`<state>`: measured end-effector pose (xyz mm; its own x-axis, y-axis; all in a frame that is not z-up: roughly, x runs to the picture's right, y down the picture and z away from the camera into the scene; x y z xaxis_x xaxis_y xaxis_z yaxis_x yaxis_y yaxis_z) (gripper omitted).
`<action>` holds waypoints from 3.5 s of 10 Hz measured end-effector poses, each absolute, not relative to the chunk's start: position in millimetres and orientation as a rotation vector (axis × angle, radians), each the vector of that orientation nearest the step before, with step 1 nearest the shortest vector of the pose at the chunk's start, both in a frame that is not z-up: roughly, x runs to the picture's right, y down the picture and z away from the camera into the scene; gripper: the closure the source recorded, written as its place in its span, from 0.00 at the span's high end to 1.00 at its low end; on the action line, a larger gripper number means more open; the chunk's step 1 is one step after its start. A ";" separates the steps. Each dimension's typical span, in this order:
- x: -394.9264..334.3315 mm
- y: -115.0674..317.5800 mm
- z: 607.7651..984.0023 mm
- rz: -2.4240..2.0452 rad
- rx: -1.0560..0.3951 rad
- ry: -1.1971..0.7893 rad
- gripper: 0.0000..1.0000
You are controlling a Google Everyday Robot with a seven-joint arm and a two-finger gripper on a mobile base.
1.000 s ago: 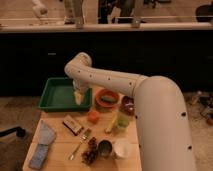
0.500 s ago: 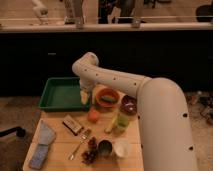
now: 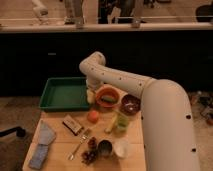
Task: Place pepper in table surface
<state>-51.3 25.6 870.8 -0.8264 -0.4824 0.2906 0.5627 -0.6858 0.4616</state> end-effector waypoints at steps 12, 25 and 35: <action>-60.4 18.5 881.7 -2.433 -0.184 -0.739 0.80; 17.5 22.1 915.4 -2.344 -0.206 -0.773 0.80; 23.5 25.2 919.0 -2.323 -0.201 -0.789 0.27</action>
<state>23.5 25.2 919.0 -0.7659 -0.5465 0.3388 0.6398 -0.5950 0.4865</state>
